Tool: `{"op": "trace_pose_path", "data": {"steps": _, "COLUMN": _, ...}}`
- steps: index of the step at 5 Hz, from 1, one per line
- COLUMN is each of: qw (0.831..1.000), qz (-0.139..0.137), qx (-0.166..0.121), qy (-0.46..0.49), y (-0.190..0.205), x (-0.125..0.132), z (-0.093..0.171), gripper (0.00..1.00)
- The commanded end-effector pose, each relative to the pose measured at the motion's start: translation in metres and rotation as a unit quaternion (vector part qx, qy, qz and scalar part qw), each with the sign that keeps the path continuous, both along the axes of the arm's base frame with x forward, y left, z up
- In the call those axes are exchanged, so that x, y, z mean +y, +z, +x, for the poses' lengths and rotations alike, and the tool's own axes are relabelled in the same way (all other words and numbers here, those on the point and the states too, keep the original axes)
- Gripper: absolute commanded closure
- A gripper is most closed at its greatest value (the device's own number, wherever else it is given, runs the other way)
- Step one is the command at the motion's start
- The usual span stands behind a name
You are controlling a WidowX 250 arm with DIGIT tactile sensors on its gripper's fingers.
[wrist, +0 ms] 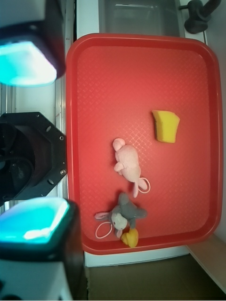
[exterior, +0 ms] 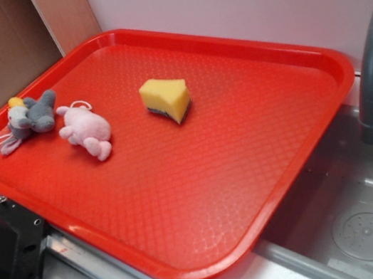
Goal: Grab the gray animal.
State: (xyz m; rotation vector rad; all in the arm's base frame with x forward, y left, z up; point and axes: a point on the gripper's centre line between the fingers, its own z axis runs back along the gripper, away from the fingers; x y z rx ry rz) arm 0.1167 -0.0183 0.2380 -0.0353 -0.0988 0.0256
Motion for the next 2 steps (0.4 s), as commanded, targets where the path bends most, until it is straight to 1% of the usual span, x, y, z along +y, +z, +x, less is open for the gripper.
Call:
{"op": "trace_pose_path", "data": {"steps": 1, "qw": 1.0, "qz": 0.0, "qx": 0.0, "qy": 0.0, "y": 0.0, "x": 0.0, "z": 0.0, "gripper": 0.0}}
{"op": "trace_pose_path", "data": {"steps": 2, "qw": 0.999, "qz": -0.002, "qx": 0.035, "qy": 0.025, "y": -0.022, "x": 0.021, "z": 0.013, "gripper": 0.0}}
